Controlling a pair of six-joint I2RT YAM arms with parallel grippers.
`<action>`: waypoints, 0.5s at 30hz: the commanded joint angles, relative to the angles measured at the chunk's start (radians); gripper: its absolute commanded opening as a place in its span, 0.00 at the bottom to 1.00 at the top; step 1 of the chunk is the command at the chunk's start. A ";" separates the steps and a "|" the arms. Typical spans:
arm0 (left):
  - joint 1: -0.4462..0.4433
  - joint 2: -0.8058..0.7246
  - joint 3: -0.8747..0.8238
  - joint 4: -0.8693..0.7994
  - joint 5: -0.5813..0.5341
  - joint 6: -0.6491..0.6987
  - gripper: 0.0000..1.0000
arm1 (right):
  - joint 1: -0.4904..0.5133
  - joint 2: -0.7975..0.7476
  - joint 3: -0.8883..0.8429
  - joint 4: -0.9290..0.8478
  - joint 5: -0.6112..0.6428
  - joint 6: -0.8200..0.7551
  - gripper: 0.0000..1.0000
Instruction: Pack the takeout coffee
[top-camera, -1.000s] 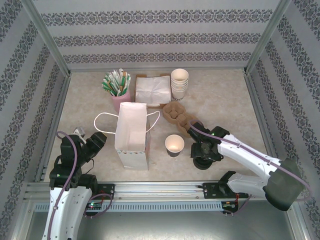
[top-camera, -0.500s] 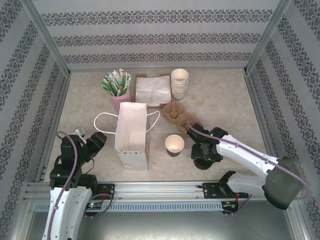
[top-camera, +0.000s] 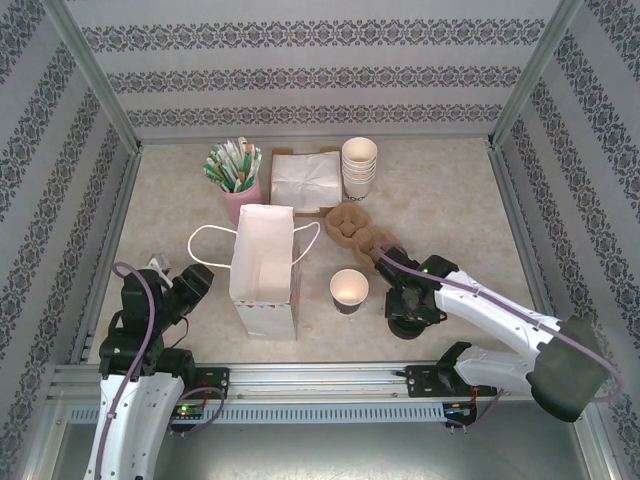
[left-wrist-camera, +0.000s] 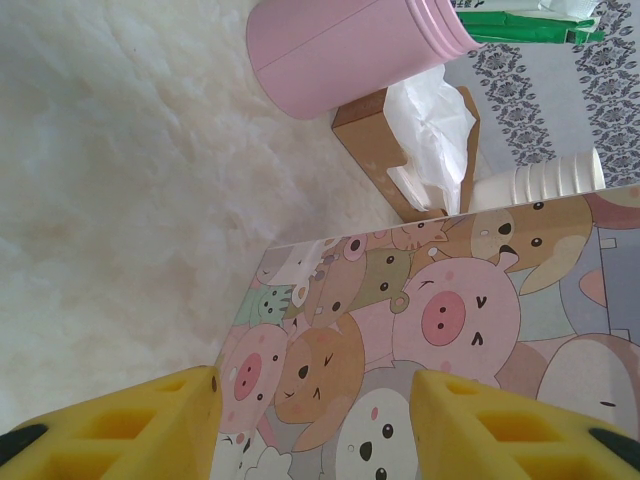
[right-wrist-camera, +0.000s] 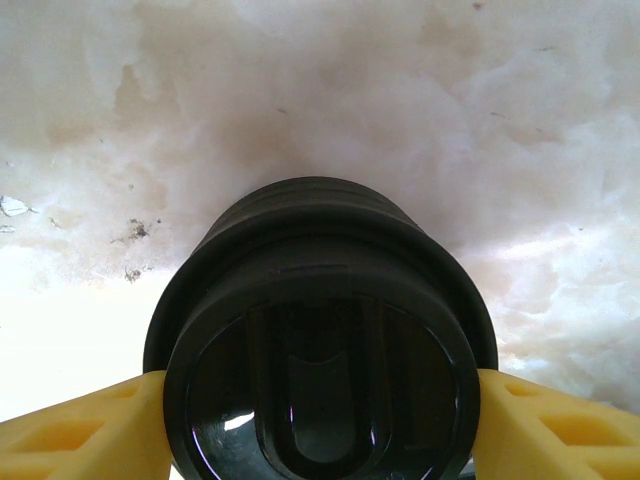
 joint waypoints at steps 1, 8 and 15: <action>0.014 0.002 0.003 0.039 0.005 -0.007 0.53 | 0.008 -0.053 0.053 -0.073 0.046 -0.010 0.70; 0.014 0.012 -0.003 0.049 0.009 -0.004 0.53 | 0.008 -0.138 0.109 -0.113 0.066 -0.033 0.70; 0.014 0.007 -0.008 0.038 0.012 -0.003 0.53 | 0.008 -0.070 0.060 -0.066 0.022 -0.028 0.70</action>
